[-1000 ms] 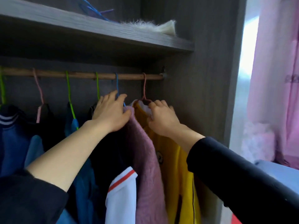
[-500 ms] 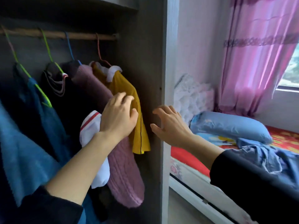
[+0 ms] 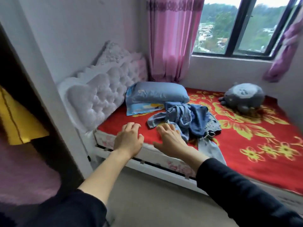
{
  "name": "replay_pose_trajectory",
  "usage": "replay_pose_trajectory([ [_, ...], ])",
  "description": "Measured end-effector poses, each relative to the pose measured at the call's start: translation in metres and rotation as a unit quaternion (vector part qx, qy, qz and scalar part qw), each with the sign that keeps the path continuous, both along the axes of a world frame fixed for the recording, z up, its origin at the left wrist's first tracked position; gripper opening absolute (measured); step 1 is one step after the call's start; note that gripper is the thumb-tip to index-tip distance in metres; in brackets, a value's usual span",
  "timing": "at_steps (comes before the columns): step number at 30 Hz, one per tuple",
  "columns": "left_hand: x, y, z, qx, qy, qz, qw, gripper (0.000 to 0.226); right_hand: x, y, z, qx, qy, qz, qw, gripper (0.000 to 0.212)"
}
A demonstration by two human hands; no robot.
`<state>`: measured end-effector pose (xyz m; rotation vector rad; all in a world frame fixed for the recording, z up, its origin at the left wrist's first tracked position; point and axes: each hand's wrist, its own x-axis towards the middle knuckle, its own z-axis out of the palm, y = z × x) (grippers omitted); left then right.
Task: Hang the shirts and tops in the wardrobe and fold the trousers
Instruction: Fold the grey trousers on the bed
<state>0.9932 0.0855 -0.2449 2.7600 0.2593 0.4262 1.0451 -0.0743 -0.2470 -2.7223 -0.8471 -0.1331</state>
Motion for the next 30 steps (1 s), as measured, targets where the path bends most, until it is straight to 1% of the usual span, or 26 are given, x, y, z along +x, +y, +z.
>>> replay_pose_trajectory([
  [5,0.081,-0.122,-0.044,-0.034,0.082,-0.051,0.995,0.039,0.055,-0.132,-0.041,-0.038,0.044,-0.081,0.995,0.054],
  [8,0.12,-0.19,-0.067,-0.048,0.124,-0.077,0.988,0.038,0.084,-0.21,-0.06,-0.075,0.078,-0.131,0.985,0.054],
  [11,0.153,-0.245,-0.087,-0.056,0.158,-0.095,0.981,0.037,0.111,-0.272,-0.074,-0.108,0.116,-0.17,0.973,0.053],
  [13,0.175,-0.272,-0.099,-0.057,0.181,-0.101,0.977,0.038,0.129,-0.301,-0.082,-0.112,0.134,-0.189,0.966,0.053],
  [17,0.222,-0.306,-0.12,-0.055,0.211,-0.111,0.97,0.039,0.172,-0.332,-0.104,-0.112,0.159,-0.207,0.959,0.052],
  [21,0.284,-0.318,-0.147,-0.065,0.23,-0.112,0.965,0.04,0.23,-0.336,-0.134,-0.109,0.198,-0.207,0.952,0.051],
  [24,0.346,-0.322,-0.171,-0.08,0.238,-0.11,0.962,0.039,0.289,-0.336,-0.156,-0.107,0.222,-0.206,0.947,0.051],
  [26,0.391,-0.326,-0.188,-0.086,0.248,-0.115,0.958,0.038,0.332,-0.337,-0.172,-0.107,0.231,-0.209,0.944,0.045],
  [28,0.437,-0.332,-0.205,-0.091,0.27,-0.122,0.951,0.037,0.376,-0.341,-0.189,-0.104,0.245,-0.223,0.938,0.039],
  [30,0.479,-0.339,-0.223,-0.095,0.296,-0.127,0.942,0.034,0.415,-0.346,-0.207,-0.107,0.268,-0.236,0.928,0.039],
])
